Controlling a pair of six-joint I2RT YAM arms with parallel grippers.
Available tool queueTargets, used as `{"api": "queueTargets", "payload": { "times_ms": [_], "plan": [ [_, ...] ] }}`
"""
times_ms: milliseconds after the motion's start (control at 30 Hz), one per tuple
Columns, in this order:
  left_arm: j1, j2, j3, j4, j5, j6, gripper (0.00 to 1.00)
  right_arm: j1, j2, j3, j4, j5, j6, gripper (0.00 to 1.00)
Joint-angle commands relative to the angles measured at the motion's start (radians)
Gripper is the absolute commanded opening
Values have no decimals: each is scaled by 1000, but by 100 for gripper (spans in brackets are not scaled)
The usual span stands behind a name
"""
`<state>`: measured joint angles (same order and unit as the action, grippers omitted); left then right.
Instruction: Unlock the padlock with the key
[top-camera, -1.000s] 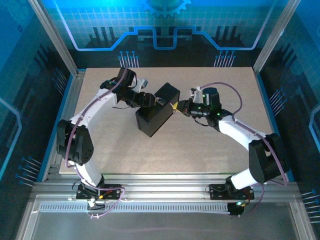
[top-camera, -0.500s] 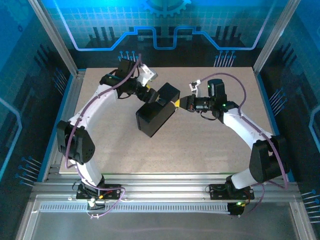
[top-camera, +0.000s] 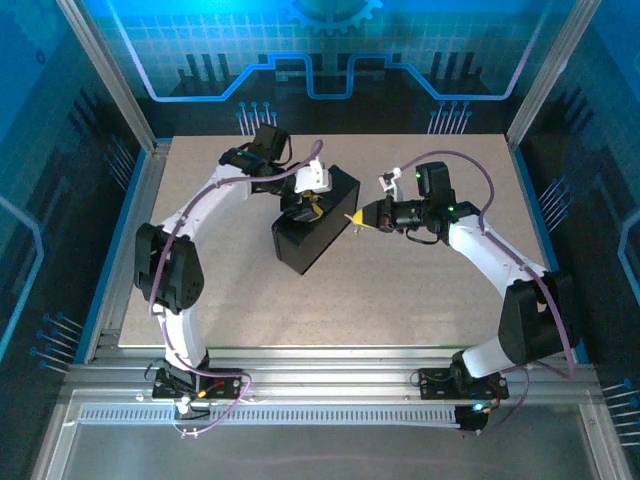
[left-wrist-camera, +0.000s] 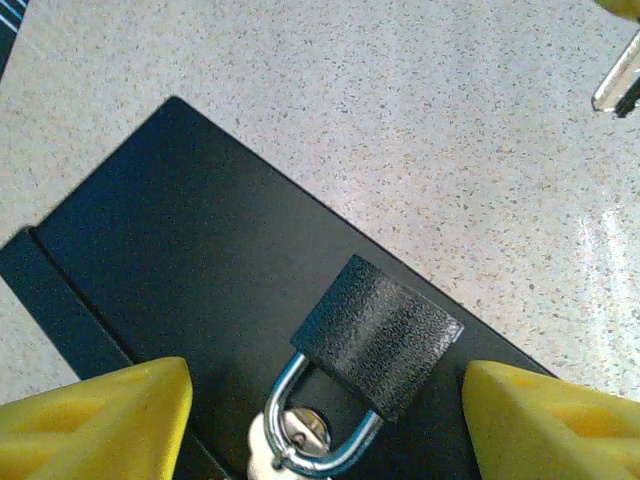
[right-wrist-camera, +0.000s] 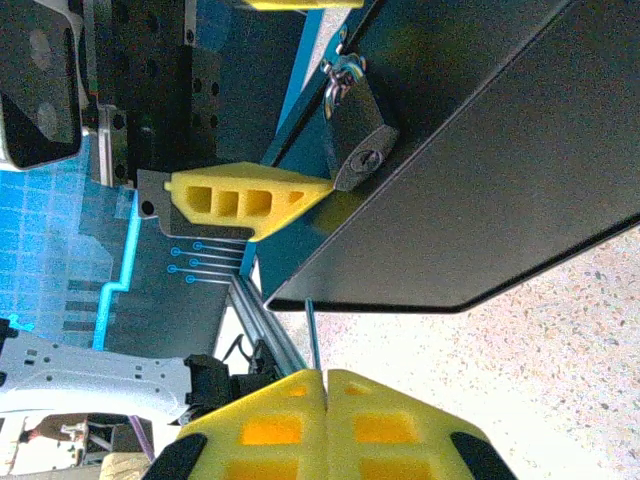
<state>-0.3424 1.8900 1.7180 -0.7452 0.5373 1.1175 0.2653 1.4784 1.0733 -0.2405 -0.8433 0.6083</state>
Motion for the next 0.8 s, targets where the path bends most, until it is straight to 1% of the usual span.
{"api": "queueTargets", "payload": {
  "times_ms": [0,233,433,533,767],
  "plan": [
    [6,45,60,-55,107,135,70,-19,-16,11,-63,-43,-34,0],
    [5,94,147,-180,201,181,64,-29,32,69,-115,-53,-71,0],
    [5,115,169,-249,196,192,59,-30,62,83,-111,-55,-73,0],
    [5,115,143,-244,193,193,57,-29,69,82,-107,-56,-71,0],
    [1,129,135,-237,212,182,50,-27,100,109,-99,-83,-70,0]
  ]
}}
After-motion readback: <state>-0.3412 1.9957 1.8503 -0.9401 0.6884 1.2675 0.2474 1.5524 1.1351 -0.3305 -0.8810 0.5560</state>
